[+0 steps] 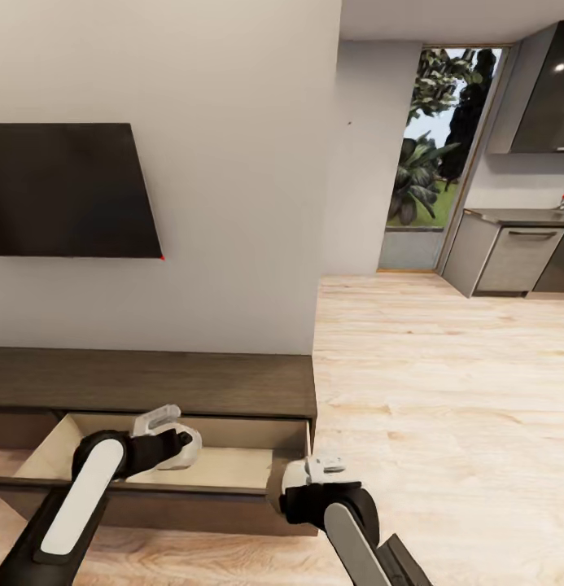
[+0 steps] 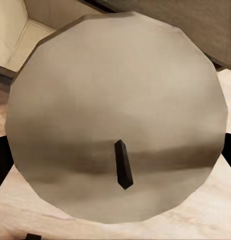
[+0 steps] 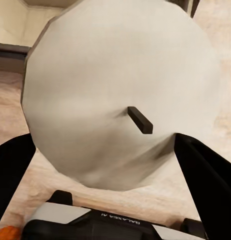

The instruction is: Place each of the two pumpkins and all three candles from the living room inside a cabinet in the living room (use any cabinet), then make sure every cabinet is closed, and position the cauldron so it is next to a table in the living room.

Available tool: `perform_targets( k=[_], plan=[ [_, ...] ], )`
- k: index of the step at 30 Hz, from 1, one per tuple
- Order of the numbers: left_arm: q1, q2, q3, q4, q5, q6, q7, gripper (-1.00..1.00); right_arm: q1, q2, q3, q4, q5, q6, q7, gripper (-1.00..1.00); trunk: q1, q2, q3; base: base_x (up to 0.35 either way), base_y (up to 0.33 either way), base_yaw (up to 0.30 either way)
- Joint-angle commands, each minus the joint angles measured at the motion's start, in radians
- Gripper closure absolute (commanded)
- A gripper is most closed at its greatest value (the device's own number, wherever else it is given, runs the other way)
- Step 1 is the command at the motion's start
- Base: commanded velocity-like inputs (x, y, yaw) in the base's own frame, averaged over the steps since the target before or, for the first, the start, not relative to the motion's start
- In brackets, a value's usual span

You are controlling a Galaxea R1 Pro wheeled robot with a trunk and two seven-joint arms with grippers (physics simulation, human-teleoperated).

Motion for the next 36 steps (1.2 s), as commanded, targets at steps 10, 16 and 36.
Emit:
perform_targets(
  k=[10,16,36],
  plan=[
    [-0.026,-0.044,-0.106,0.004,-0.010,0.004,0.121,1.00,-0.038,0.078,0.031,0.024,-0.011,-0.046,-0.012,1.00,0.000,-0.001,-0.001,0.004,0.001,0.000],
    [-0.025,-0.042,-0.105,0.005,-0.010,0.005,0.120,1.00,-0.038,0.078,0.030,0.027,-0.005,-0.050,-0.013,1.00,0.000,-0.001,-0.001,0.066,0.035,0.000],
    [-0.025,-0.039,-0.109,0.008,-0.009,0.005,0.116,1.00,-0.038,0.076,0.029,0.024,0.000,-0.064,-0.012,1.00,0.000,-0.001,-0.002,0.107,0.032,0.000]
  ],
)
